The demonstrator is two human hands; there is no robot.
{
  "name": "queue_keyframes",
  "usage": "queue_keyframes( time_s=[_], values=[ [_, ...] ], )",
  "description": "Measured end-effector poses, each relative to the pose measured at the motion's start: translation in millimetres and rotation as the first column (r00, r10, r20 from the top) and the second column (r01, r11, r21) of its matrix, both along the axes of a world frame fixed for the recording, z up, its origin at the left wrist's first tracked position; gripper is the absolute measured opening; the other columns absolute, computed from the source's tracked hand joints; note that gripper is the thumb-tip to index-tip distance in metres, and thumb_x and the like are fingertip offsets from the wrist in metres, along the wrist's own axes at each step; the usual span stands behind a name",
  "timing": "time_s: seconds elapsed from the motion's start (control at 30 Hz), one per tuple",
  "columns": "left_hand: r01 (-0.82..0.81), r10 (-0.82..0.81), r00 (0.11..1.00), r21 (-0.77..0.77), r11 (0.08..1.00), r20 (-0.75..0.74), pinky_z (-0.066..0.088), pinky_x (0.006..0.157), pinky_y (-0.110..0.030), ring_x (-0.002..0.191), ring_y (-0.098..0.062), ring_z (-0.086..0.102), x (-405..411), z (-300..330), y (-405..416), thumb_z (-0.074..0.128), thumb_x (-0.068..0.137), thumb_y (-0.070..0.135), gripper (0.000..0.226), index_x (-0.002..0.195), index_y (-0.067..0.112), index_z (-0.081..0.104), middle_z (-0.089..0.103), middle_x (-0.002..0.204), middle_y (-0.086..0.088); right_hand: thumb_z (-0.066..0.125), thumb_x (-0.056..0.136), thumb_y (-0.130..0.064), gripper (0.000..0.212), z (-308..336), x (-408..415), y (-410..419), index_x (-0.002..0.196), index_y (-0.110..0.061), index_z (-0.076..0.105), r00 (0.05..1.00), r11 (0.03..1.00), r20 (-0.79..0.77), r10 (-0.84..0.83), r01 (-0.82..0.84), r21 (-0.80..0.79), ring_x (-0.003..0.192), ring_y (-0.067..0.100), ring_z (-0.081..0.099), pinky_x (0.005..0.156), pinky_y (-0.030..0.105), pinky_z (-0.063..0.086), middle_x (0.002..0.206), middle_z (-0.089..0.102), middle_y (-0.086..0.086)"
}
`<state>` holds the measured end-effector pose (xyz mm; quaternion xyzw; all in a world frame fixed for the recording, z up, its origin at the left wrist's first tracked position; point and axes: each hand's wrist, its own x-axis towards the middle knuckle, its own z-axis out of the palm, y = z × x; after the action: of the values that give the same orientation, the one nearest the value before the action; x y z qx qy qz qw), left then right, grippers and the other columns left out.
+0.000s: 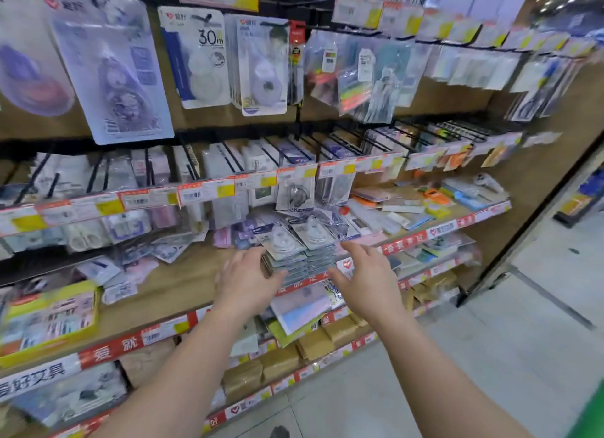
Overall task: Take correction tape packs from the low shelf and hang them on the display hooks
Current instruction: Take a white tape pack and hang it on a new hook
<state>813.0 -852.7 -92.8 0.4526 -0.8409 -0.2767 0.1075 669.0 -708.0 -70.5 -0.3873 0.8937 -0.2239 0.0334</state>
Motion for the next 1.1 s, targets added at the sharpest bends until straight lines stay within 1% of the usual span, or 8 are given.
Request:
queue_keyframes(
  time_s=[0.23, 0.33, 0.47, 0.6, 0.67, 0.8, 1.0, 1.1],
  values=[
    [-0.064, 0.061, 0.998, 0.118, 0.991, 0.030, 0.039, 0.102, -0.037, 0.129, -0.029, 0.047, -53, -31, -72, 0.059, 0.092, 0.052, 0.059, 0.140, 0.020, 0.047, 0.051, 0.141, -0.010, 0.057, 0.094, -0.047, 0.057, -25, -61, -74, 0.144, -0.025, 0.043, 0.998, 0.995, 0.051, -0.031, 0.026, 0.101, 0.128, 0.027, 0.046, 0.101, 0.038, 0.042, 0.139, 0.051, 0.005],
    [-0.089, 0.088, 0.996, 0.253, 0.963, 0.019, 0.044, 0.103, -0.040, 0.123, -0.029, 0.052, -73, -44, -100, 0.060, 0.090, 0.055, 0.059, 0.136, 0.019, 0.048, 0.054, 0.137, -0.008, 0.059, 0.093, -0.047, 0.056, -32, -84, -108, 0.142, -0.023, 0.046, 0.996, 0.991, 0.083, -0.040, 0.029, 0.129, 0.124, 0.029, 0.050, 0.098, 0.042, 0.046, 0.133, 0.056, 0.009],
    [-0.111, 0.092, 0.993, 0.295, 0.949, 0.077, 0.050, 0.096, -0.039, 0.116, -0.029, 0.058, -95, -72, -137, 0.051, 0.067, 0.078, 0.084, 0.131, 0.025, 0.053, 0.062, 0.132, -0.006, 0.059, 0.093, -0.045, 0.055, -48, -105, -137, 0.141, -0.022, 0.047, 0.989, 0.986, 0.136, -0.062, 0.040, 0.159, 0.122, 0.031, 0.051, 0.094, 0.041, 0.047, 0.131, 0.056, 0.011],
    [-0.140, 0.105, 0.987, 0.322, 0.936, 0.124, 0.042, 0.105, -0.041, 0.134, -0.034, 0.045, -107, -81, -147, 0.059, 0.081, 0.069, 0.085, 0.145, 0.019, 0.036, 0.043, 0.150, -0.012, 0.057, 0.095, -0.046, 0.055, -63, -123, -154, 0.142, -0.020, 0.045, 0.983, 0.968, 0.166, -0.073, 0.030, 0.249, 0.125, 0.033, 0.048, 0.093, 0.039, 0.044, 0.133, 0.054, 0.013],
    [-0.158, 0.126, 0.986, 0.374, 0.914, 0.108, 0.043, 0.106, -0.043, 0.134, -0.033, 0.045, -113, -85, -146, 0.061, 0.077, 0.072, 0.096, 0.150, 0.019, 0.029, 0.042, 0.152, -0.009, 0.056, 0.094, -0.047, 0.056, -68, -132, -161, 0.142, -0.019, 0.045, 0.979, 0.962, 0.186, -0.088, 0.035, 0.272, 0.124, 0.034, 0.049, 0.095, 0.040, 0.045, 0.132, 0.055, 0.015],
    [-0.231, 0.227, 0.972, 0.455, 0.860, 0.063, 0.049, 0.100, -0.040, 0.122, -0.027, 0.057, -122, -99, -145, 0.060, 0.046, 0.089, 0.114, 0.140, 0.028, 0.039, 0.057, 0.136, 0.001, 0.054, 0.094, -0.049, 0.059, -76, -150, -173, 0.144, -0.020, 0.042, 0.958, 0.948, 0.258, -0.129, 0.042, 0.316, 0.125, 0.033, 0.051, 0.100, 0.042, 0.046, 0.135, 0.055, 0.014],
    [-0.285, 0.358, 0.934, 0.593, 0.753, -0.005, 0.049, 0.094, -0.033, 0.114, -0.019, 0.062, -123, -105, -137, 0.078, 0.050, 0.075, 0.093, 0.128, 0.030, 0.054, 0.063, 0.128, 0.007, 0.056, 0.087, -0.059, 0.075, -82, -176, -183, 0.147, -0.017, 0.036, 0.922, 0.920, 0.360, -0.145, -0.008, 0.392, 0.122, 0.032, 0.054, 0.099, 0.046, 0.048, 0.136, 0.056, 0.012],
    [-0.296, 0.423, 0.905, 0.637, 0.712, -0.052, 0.054, 0.085, -0.030, 0.095, -0.012, 0.068, -125, -105, -132, 0.086, 0.064, 0.053, 0.052, 0.106, 0.031, 0.066, 0.072, 0.109, 0.008, 0.061, 0.086, -0.056, 0.079, -83, -187, -187, 0.147, -0.011, 0.036, 0.885, 0.919, 0.446, -0.137, -0.055, 0.391, 0.118, 0.032, 0.059, 0.098, 0.043, 0.049, 0.133, 0.059, 0.013]
  ],
)
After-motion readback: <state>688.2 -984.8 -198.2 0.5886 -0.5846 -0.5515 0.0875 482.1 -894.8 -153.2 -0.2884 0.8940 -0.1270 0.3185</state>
